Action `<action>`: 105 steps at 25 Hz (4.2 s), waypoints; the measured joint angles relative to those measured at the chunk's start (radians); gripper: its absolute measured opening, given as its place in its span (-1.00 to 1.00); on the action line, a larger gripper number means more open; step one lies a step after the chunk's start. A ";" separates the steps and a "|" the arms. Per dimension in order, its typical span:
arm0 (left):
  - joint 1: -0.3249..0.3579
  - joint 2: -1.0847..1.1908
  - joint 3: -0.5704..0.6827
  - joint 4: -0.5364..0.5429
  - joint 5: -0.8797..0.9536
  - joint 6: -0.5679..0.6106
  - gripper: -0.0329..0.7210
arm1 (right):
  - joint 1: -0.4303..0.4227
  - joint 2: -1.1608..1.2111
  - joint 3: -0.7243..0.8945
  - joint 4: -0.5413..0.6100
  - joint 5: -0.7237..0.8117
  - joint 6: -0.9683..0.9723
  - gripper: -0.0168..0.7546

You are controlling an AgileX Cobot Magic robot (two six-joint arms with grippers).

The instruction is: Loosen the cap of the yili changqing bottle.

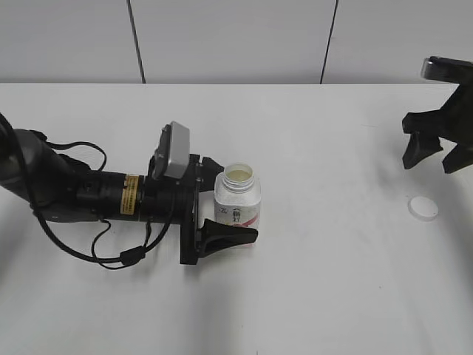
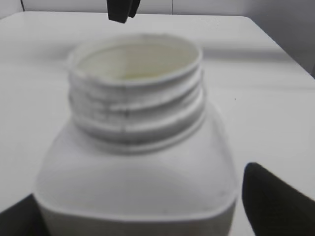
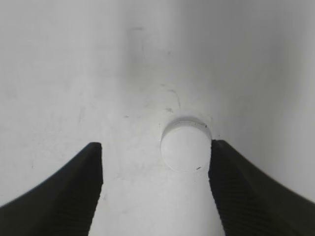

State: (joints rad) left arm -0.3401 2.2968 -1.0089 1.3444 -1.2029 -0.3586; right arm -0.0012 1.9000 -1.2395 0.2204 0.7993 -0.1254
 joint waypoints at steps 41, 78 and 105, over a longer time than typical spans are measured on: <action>-0.001 -0.787 -0.014 -0.769 1.731 -0.170 0.65 | 0.000 -0.316 -0.016 0.128 0.356 0.001 0.42; 0.297 -1.325 0.127 -1.200 2.421 0.113 0.45 | 0.000 -0.708 0.258 0.001 0.417 -0.055 0.42; 0.297 -2.303 0.396 -1.268 2.333 0.314 0.44 | 0.000 -1.529 0.700 -0.002 0.324 -0.099 0.42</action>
State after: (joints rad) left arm -0.0433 -0.0064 -0.6128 0.0766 1.1297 -0.0446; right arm -0.0012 0.3709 -0.5399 0.2181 1.1228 -0.2244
